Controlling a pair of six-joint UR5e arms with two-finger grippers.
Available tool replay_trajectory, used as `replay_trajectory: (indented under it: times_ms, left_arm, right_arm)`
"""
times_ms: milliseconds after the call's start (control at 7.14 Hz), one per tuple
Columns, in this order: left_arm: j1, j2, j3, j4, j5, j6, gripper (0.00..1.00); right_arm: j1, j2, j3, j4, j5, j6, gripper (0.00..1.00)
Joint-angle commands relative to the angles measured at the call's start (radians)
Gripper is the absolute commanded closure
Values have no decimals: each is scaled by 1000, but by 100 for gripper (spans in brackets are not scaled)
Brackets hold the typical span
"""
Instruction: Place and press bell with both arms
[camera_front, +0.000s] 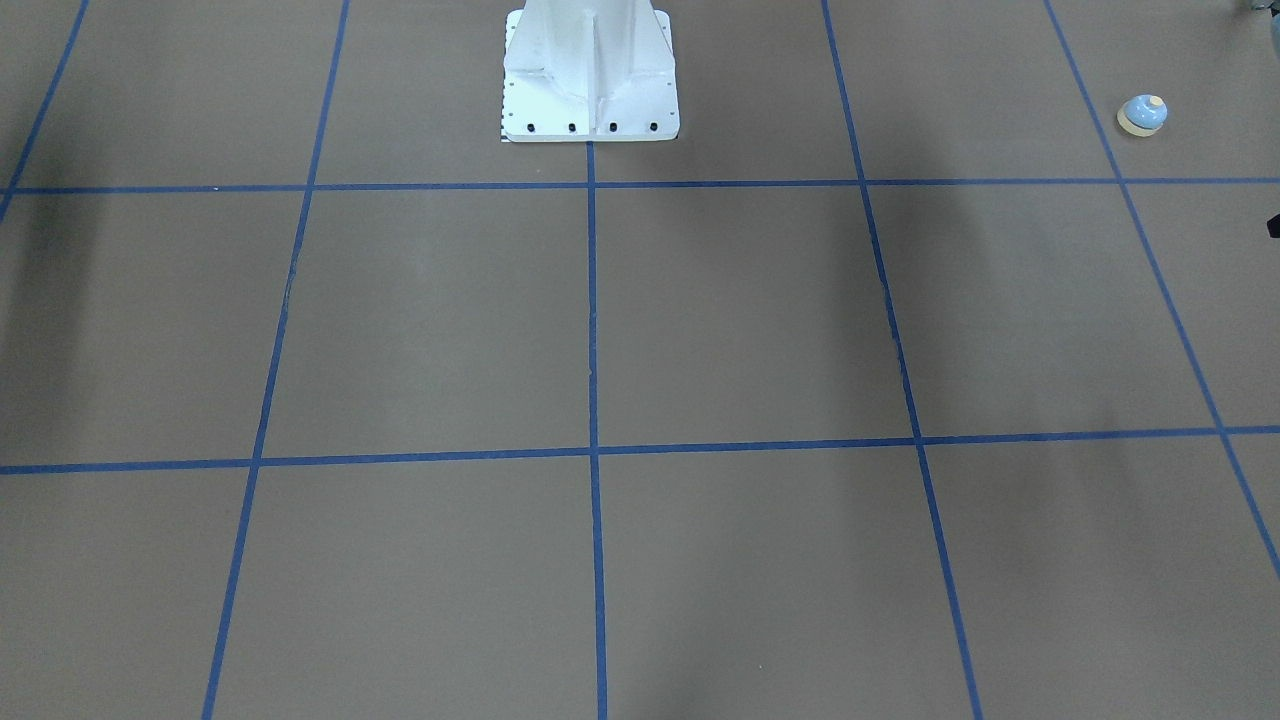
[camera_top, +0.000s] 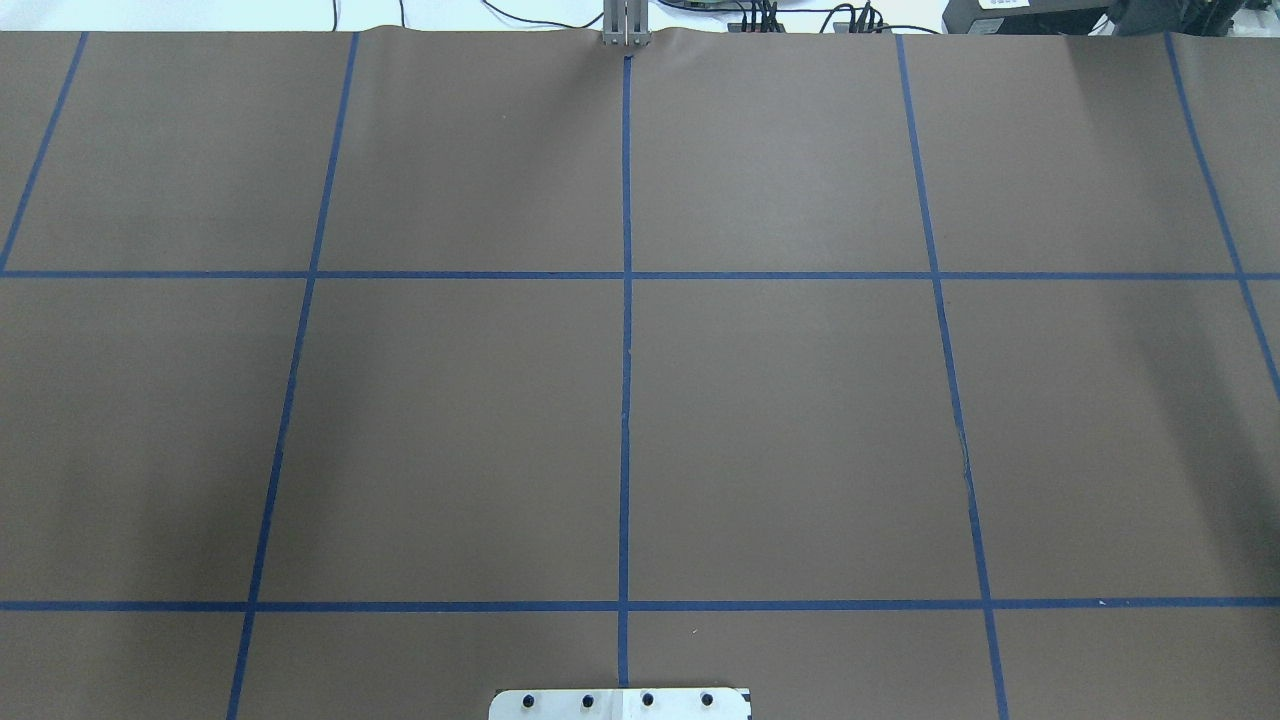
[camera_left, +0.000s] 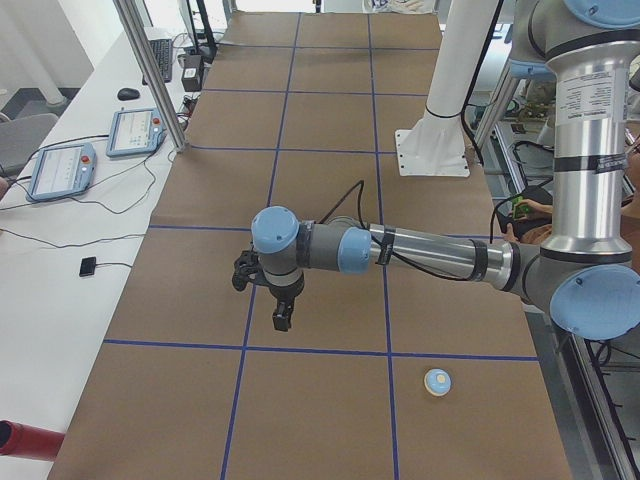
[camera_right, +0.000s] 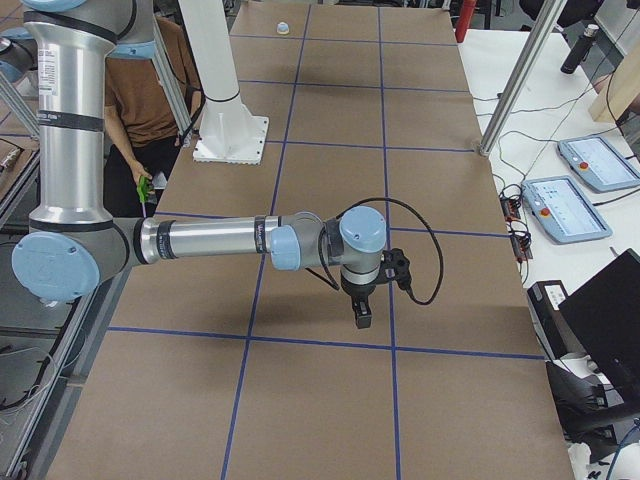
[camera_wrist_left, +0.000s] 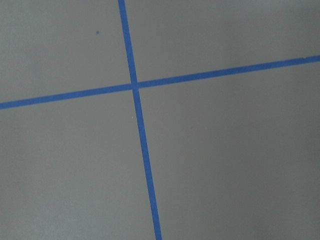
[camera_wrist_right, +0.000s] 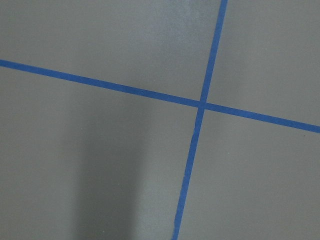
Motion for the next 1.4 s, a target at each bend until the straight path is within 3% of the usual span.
replay_trajectory:
  times_ms: [0, 420, 561, 701, 981, 1261]
  left_arm:
    - [9, 62, -5, -62, -1, -7, 1]
    - [15, 264, -1, -164, -5, -53, 0]
    - [27, 316, -2, -178, -5, -71, 0]
    - [65, 350, -2, -187, -24, -151, 0]
    - [247, 372, 5, -271, -21, -223, 0]
    - [317, 477, 43, -465, -6, -294, 0]
  right_arm:
    - [0, 2, 0, -1, 8, 2, 0]
    - [-28, 2, 0, 16, 27, 1, 0]
    - [-35, -3, -2, 84, 25, 2, 0]
    - [-45, -8, -2, 112, 22, 5, 0]
    - [-77, -8, -2, 116, 25, 4, 0]
    - [-92, -6, 0, 125, 21, 7, 0]
